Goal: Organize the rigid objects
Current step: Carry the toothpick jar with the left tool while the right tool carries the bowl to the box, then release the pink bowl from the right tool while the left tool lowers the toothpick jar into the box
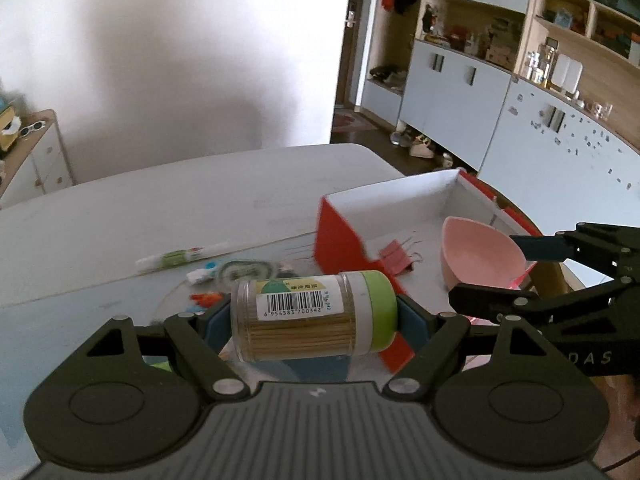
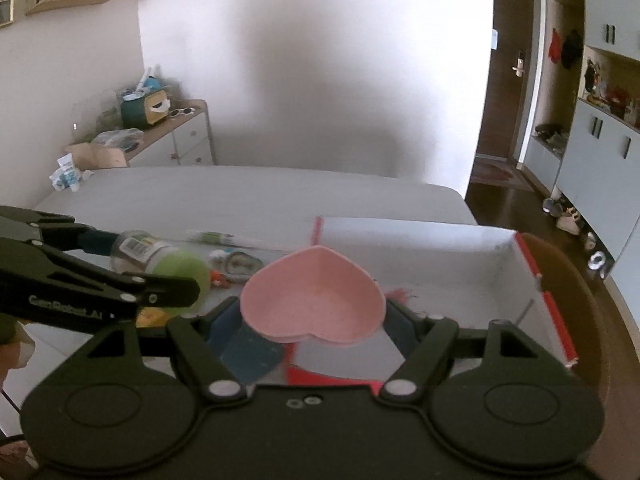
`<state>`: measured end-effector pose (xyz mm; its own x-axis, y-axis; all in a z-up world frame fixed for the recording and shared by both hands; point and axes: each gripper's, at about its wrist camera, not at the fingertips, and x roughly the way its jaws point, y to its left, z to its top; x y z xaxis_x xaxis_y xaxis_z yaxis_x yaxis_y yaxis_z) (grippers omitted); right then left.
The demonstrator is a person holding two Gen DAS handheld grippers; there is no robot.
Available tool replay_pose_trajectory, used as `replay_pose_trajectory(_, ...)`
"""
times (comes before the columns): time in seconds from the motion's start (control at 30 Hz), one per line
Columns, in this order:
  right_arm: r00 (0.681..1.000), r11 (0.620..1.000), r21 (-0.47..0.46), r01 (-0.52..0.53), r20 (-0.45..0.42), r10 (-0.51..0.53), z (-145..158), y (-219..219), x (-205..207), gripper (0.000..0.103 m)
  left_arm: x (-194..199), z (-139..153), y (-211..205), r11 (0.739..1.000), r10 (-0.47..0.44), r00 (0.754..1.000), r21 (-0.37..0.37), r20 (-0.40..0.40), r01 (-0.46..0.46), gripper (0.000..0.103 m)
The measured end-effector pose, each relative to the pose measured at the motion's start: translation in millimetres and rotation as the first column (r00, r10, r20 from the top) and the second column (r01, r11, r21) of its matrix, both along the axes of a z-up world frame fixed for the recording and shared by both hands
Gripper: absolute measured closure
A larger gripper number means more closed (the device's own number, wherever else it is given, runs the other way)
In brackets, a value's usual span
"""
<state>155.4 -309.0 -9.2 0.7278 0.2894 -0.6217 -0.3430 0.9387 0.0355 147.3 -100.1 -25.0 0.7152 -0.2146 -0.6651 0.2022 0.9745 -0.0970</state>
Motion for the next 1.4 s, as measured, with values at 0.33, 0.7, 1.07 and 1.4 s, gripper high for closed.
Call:
replay_pose_trajectory(0.33,0.999,1.0,-0.012,-0.002,-0.045,0.002,-10.8,-70.9,30.0,0.027,24.5,-7.7,-72.5,1.0,0.003,0.999,0.019,-0.036,-0.002,0.02)
replay_pose_trajectory(0.7,0.995,0.998,-0.038,-0.041,-0.095,0.037,-31.0,-120.0,80.4,0.027,62.0,-33.0,-132.7,0.998,0.037,0.994,0.06,-0.099,-0.031,0.02)
replay_pose_trajectory(1.07,0.984,0.99,-0.107,-0.09,-0.163,0.072,-61.5,-119.5,132.1,0.027,100.9,-55.4,-181.9,0.987,0.002,0.994,0.161,-0.113,0.016,0.02)
replay_pose_trajectory(1.4,0.954,0.979,-0.134,-0.153,-0.279,0.111,-88.1,-104.6,168.3,0.027,131.7,-94.2,-190.9,0.979,0.015,0.972,0.2,-0.233,0.032,0.021)
